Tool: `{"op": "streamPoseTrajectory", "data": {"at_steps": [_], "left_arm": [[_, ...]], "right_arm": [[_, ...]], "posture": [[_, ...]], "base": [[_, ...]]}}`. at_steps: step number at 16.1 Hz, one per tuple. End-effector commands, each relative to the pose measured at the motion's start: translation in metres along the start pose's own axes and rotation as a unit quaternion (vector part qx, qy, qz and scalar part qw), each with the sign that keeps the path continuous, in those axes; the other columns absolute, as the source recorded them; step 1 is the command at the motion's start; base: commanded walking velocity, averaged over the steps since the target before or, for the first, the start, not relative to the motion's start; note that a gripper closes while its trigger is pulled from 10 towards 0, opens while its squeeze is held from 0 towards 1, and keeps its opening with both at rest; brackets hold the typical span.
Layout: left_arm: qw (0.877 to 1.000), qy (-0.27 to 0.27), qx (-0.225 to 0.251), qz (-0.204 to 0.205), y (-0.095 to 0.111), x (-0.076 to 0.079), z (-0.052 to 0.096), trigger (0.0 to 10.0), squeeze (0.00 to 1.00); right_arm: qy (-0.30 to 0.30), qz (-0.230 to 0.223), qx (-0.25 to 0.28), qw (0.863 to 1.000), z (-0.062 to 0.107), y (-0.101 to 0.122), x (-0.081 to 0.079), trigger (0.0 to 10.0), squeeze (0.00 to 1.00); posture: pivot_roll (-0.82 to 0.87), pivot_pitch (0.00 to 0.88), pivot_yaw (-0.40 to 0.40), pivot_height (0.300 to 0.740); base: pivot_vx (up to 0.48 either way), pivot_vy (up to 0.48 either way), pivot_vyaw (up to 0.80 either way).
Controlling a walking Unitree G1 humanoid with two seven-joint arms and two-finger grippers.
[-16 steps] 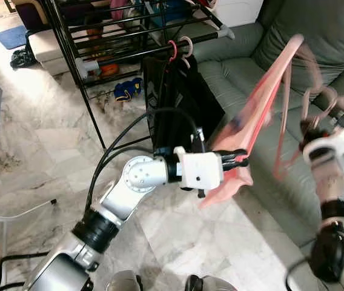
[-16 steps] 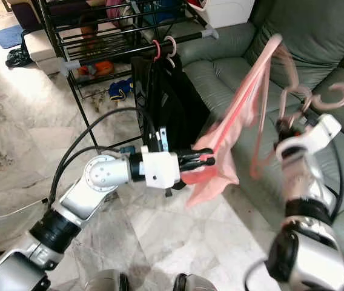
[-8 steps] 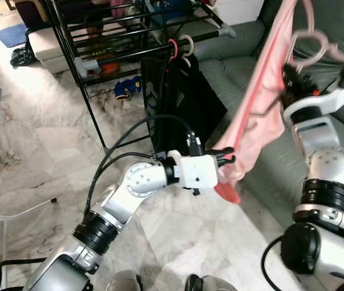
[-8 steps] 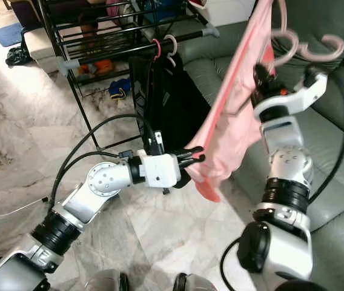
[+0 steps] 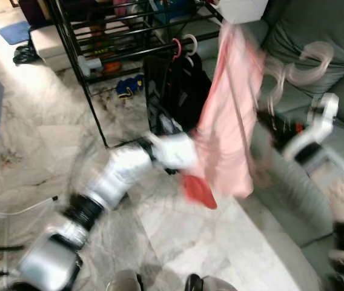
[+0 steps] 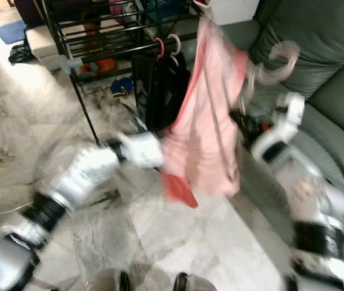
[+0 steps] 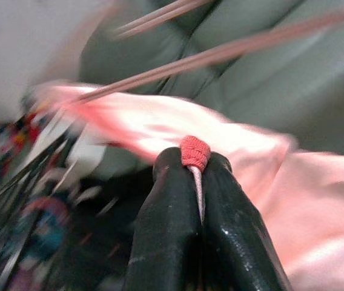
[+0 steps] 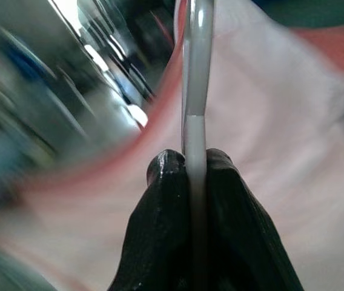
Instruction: Hang hanger
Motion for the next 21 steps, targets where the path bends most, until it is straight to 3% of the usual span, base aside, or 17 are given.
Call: {"op": "streamPoseTrajectory", "data": {"at_steps": [1,2,3,4,9,10,13,14,16,19,21], "left_arm": [[1.000,0.013,-0.014,-0.011,-0.007,-0.009,0.001,10.0,0.00],[0.999,0.022,-0.026,-0.017,-0.013,-0.016,0.003,10.0,0.00],[0.997,0.038,-0.052,-0.030,-0.025,-0.030,0.007,10.0,0.00],[0.996,0.050,-0.070,-0.040,-0.033,-0.043,0.009,10.0,0.00],[0.995,0.030,-0.077,-0.047,-0.041,-0.045,0.010,10.0,0.00],[0.996,0.016,-0.074,-0.050,-0.044,-0.041,0.012,10.0,0.00],[0.997,-0.032,-0.035,-0.057,-0.038,-0.030,0.015,10.0,0.00],[0.993,-0.088,-0.002,-0.077,-0.034,-0.020,0.021,10.0,0.00],[0.989,-0.119,0.000,-0.090,-0.036,-0.016,0.026,10.0,0.00],[0.983,-0.136,-0.013,-0.119,-0.043,-0.022,0.031,10.0,0.00],[0.984,-0.122,-0.009,-0.133,-0.042,-0.035,0.032,10.0,0.00]], "right_arm": [[-0.012,0.038,-0.031,0.999,0.004,-0.004,0.003,10.0,0.00],[-0.031,0.059,-0.065,0.996,0.011,-0.013,0.012,10.0,0.00],[-0.056,0.103,-0.134,0.984,0.027,-0.034,0.028,10.0,0.00],[-0.056,0.116,-0.179,0.975,0.040,-0.048,0.034,10.0,0.00],[0.079,0.178,-0.275,0.941,0.061,-0.071,0.009,10.0,0.00],[0.141,0.198,-0.297,0.923,0.071,-0.072,-0.002,10.0,0.00],[0.188,0.212,-0.301,0.910,0.077,-0.062,-0.012,10.0,0.00],[0.190,0.226,-0.302,0.907,0.079,-0.055,-0.010,10.0,0.00],[0.174,0.243,-0.309,0.903,0.081,-0.052,-0.003,10.0,0.00],[0.143,0.264,-0.309,0.902,0.083,-0.050,0.009,10.0,0.00],[0.169,0.256,-0.292,0.906,0.083,-0.050,-0.001,10.0,0.00]], "posture": [[-0.04,0.045,-0.031,0.740],[-0.04,0.045,-0.031,0.740],[-0.05,0.043,-0.024,0.740],[-0.05,0.040,-0.019,0.740],[-0.04,0.030,-0.006,0.740],[-0.03,0.028,0.001,0.740],[-0.03,0.027,0.006,0.740],[-0.02,0.027,0.012,0.740],[-0.02,0.027,0.015,0.740],[-0.02,0.032,0.025,0.740],[-0.02,0.033,0.024,0.740]], "base": [[0.000,0.000,0.00],[0.000,0.000,0.00],[0.000,0.000,0.00],[0.000,0.000,0.00],[0.000,0.000,0.00],[0.000,0.000,0.00],[0.000,0.000,0.00],[0.000,0.000,0.00],[0.000,0.000,0.00],[0.000,0.000,0.00],[0.000,0.000,0.00]]}}
Point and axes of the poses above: a point about 5 cm out from each wrist's last joint towards the gripper, its own z axis pointing back from the gripper into the wrist, its own y axis along the axis of the wrist's last joint, x = y × z, the point moved 3 cm from there along -z, pointing out of the wrist towards the gripper, and after that the axes turned 6 degrees about -z, right-handed, at the moved point
